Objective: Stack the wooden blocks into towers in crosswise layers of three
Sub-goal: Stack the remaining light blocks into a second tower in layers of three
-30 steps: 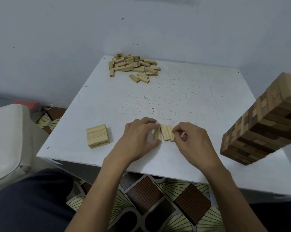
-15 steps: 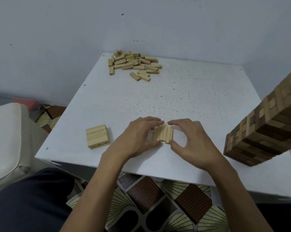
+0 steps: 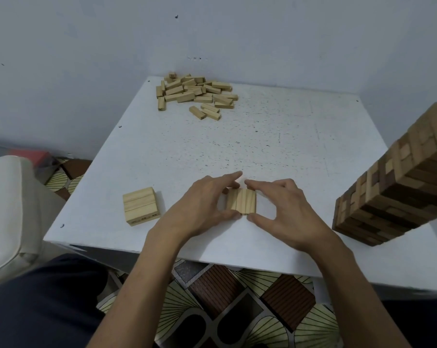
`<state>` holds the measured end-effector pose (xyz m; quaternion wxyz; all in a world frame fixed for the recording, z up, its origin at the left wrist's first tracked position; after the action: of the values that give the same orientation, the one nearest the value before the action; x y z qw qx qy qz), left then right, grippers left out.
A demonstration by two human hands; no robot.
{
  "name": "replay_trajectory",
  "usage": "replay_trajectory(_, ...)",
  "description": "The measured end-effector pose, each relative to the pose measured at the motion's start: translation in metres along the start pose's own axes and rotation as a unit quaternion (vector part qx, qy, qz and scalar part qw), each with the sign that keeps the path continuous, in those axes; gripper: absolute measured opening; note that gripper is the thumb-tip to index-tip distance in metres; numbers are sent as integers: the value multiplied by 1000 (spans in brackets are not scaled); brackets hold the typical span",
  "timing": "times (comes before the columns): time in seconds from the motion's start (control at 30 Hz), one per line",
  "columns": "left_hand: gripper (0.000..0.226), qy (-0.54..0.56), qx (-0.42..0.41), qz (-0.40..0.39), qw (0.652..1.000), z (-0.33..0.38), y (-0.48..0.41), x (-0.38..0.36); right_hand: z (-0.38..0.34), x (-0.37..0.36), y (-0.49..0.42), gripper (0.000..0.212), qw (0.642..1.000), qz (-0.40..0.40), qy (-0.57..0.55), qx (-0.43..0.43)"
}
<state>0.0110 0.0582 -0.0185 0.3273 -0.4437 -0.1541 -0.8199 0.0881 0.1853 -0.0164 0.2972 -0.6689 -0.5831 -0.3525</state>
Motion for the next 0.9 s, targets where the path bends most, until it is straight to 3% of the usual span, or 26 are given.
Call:
replay_trajectory(0.13, 90, 14, 1, -10, 1000, -1, 1, 0, 6, -1, -2, 71, 1000, 0, -4, -19)
replay_trajectory(0.47, 86, 1, -2, -23, 1000, 2, 2, 1, 6, -6, -3, 70, 999, 9, -32, 8)
replay_trajectory(0.7, 92, -34, -31, 31, 998, 14, 24, 33, -23, 6, 1, 71, 996, 10, -38, 75)
replay_trajectory(0.9, 95, -18, 14, 93, 995, -11, 64, 75, -81, -7, -13, 74, 989, -23, -41, 143)
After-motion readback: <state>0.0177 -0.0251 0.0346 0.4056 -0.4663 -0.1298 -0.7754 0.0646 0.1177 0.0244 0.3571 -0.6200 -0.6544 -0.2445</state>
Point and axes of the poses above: each hand's wrist, its own y-axis away from the middle knuckle, its own x-axis out of the back of the hand, z = x × y, the point moved 8 cm from there along -y, towards the middle knuckle, and after that the axes turned 3 degrees about z, right-handed, at the moved point
